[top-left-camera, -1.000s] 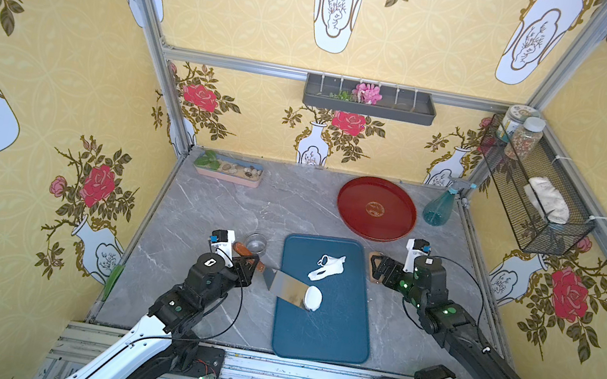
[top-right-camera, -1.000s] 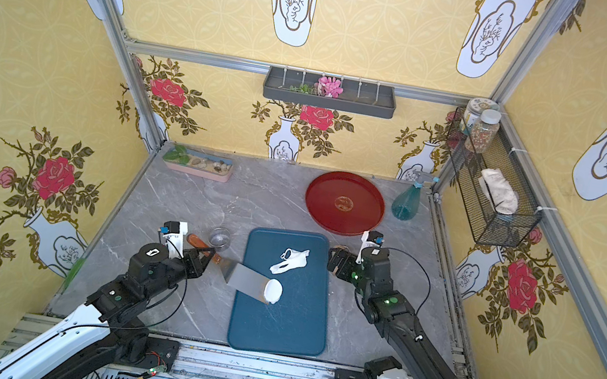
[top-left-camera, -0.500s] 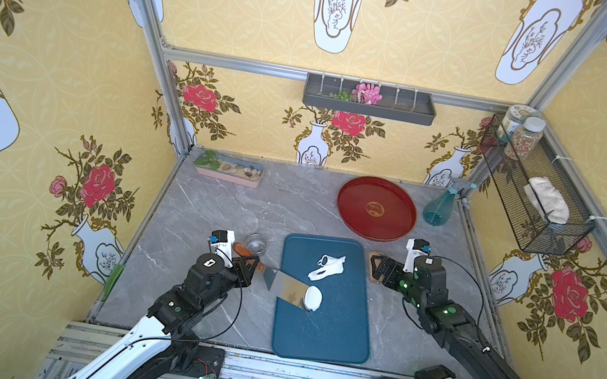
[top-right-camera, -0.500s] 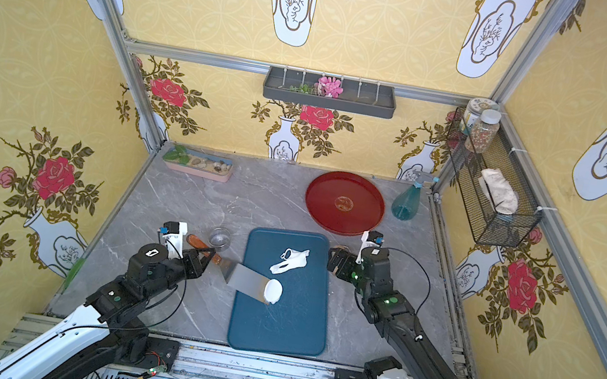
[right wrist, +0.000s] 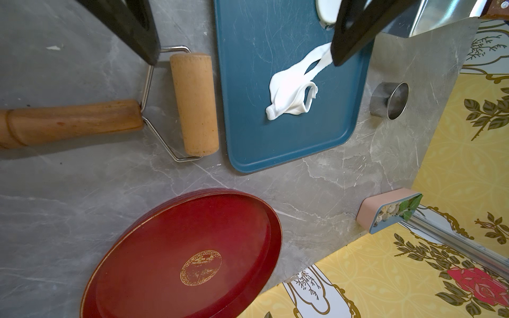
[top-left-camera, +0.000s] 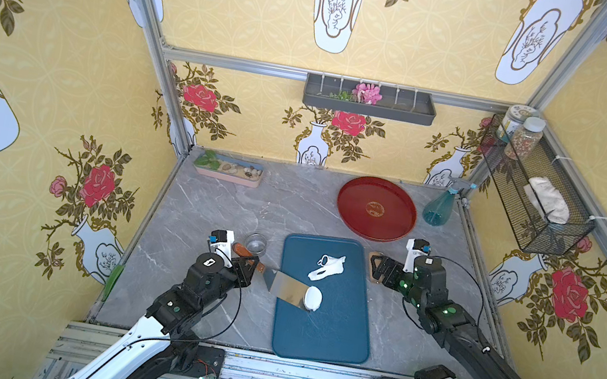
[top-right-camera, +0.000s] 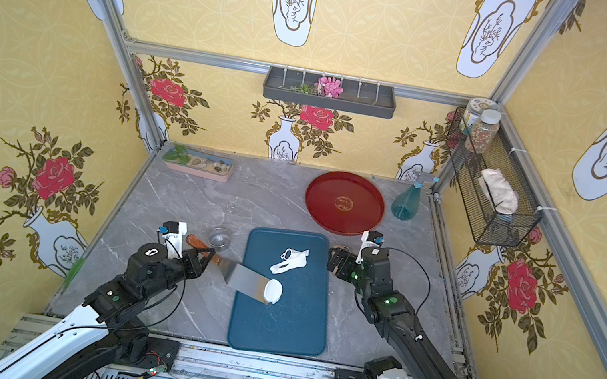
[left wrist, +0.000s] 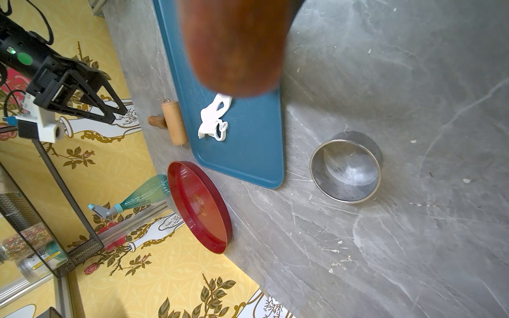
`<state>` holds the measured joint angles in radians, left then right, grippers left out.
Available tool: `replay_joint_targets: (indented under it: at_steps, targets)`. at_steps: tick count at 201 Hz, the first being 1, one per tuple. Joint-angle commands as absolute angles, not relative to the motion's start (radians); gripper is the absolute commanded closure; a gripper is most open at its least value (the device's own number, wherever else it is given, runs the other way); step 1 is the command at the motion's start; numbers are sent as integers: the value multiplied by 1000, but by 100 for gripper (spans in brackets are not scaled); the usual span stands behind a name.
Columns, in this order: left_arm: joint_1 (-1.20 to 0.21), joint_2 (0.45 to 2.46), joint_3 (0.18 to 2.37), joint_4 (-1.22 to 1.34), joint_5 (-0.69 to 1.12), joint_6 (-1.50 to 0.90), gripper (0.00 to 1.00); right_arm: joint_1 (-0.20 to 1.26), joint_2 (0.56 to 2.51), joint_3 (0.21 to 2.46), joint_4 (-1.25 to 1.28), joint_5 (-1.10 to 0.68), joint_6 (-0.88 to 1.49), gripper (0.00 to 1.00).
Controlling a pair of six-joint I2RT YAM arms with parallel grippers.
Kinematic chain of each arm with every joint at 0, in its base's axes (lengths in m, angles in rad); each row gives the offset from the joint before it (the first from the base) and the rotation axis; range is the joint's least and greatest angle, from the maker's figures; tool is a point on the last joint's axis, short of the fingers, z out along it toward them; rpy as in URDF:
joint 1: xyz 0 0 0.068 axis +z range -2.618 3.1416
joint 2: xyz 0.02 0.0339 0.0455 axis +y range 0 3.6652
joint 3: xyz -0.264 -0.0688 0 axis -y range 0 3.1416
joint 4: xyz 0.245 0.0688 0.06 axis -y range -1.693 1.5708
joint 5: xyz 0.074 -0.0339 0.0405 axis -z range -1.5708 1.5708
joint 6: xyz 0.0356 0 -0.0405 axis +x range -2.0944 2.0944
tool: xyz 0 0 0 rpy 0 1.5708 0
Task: Roll out the dumpling wrappers from the dough
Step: Scoop the dumpling wrapper from the work surface.
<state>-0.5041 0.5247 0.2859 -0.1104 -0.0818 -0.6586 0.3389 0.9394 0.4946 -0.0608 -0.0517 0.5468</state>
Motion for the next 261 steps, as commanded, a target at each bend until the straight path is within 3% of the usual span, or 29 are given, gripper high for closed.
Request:
replay_joint_targets:
  at_steps: [1,155,261]
  targets:
    - [-504,519,293,-81,-52,-671,100,338,937,493,-51,-51,546,3]
    - [-504,525,367,-110,-54,-657,100,336,922,492,-58,-40,548,3]
    - [-504,952,636,135,-34,-609,100,335,811,473,-93,32,544,3]
